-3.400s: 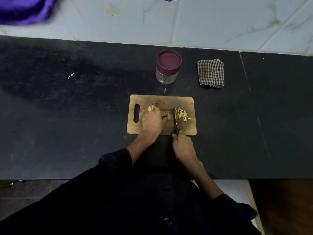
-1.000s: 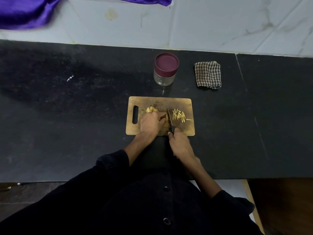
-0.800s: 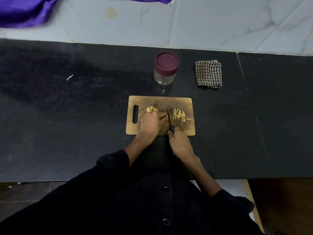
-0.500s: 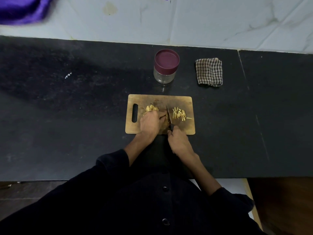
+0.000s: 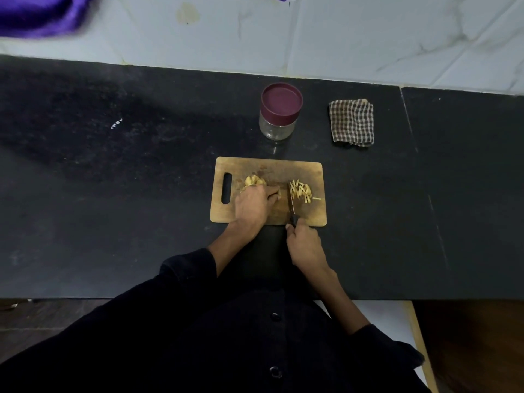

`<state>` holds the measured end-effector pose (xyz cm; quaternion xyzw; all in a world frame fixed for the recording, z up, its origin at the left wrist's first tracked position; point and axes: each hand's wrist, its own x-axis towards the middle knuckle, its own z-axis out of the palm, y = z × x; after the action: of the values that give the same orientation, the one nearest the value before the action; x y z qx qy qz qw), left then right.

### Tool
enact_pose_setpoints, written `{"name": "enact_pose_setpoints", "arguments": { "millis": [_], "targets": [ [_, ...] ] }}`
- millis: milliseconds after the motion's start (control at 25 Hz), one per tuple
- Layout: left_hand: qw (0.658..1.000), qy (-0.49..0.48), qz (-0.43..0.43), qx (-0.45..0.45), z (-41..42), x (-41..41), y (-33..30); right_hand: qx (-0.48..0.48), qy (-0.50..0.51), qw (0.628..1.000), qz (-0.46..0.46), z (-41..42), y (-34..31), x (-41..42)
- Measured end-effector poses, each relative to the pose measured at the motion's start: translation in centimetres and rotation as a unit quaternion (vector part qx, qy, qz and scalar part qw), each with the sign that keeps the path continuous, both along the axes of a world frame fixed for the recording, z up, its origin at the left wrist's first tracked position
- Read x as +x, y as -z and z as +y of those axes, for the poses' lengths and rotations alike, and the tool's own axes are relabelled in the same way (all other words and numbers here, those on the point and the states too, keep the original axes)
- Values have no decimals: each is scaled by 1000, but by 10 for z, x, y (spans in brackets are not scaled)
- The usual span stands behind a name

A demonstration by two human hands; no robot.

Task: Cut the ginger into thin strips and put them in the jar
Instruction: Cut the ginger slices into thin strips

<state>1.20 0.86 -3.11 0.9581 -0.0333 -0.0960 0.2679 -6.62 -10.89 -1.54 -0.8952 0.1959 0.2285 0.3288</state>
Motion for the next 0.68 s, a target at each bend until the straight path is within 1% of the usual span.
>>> {"name": "enact_pose_setpoints", "arguments": {
  "millis": [120,280,360,680],
  "targets": [
    [1000,-7,6,-9,1,0,2,11,26,1000,-7,-5,-2,0],
    [995,-20,37,-86,6,3,3,23,18,999,-22,-3,-7,-1],
    [993,-25,43,-107,8,3,2,27,5,999,-28,1,-9,1],
    [995,-40,18,-89,5,0,4,7,-35,999,-20,11,-14,11]
  ]
}}
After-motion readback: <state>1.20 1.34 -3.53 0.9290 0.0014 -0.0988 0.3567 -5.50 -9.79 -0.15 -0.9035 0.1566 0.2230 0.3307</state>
